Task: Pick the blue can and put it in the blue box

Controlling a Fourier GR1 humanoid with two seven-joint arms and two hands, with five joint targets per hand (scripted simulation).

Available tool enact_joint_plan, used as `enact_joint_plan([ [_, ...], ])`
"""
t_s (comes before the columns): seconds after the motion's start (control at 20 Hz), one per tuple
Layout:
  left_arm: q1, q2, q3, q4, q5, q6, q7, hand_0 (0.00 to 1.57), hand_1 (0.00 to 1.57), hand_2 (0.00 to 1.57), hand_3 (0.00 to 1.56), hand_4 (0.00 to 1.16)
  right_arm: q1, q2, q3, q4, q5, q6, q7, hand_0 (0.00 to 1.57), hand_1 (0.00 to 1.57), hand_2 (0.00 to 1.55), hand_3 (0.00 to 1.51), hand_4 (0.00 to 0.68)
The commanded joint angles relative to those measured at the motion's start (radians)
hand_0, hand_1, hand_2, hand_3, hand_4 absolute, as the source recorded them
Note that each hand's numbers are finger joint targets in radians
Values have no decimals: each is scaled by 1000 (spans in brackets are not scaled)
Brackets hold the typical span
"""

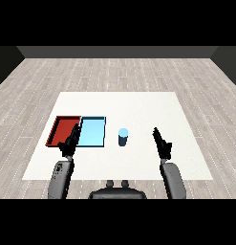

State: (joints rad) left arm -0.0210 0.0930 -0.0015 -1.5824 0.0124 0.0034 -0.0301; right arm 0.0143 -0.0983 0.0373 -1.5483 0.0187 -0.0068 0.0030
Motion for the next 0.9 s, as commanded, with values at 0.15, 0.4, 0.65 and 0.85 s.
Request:
enact_joint_plan([
  [0.15, 15, -6, -5, 23, -24, -19, 16, 0, 0, 0, 0, 0, -80, 59, 18, 12, 62, -66, 27, 0, 0, 0, 0, 0],
  [0.4, 24, -71, 23, -110, 73, -37, -263, 0, 0, 0, 0, 0, -110, 97, 68, -52, -110, -8, -187, 0, 0, 0, 0, 0],
  [0.65, 95, -71, 27, -37, 103, -118, -417, 0, 0, 0, 0, 0, -129, 98, 42, 6, -122, 15, -269, 0, 0, 0, 0, 0],
  [0.85, 7, -43, 63, 28, 103, -118, -413, 0, 0, 0, 0, 0, -132, 92, 17, 4, -119, 48, -255, 0, 0, 0, 0, 0],
])
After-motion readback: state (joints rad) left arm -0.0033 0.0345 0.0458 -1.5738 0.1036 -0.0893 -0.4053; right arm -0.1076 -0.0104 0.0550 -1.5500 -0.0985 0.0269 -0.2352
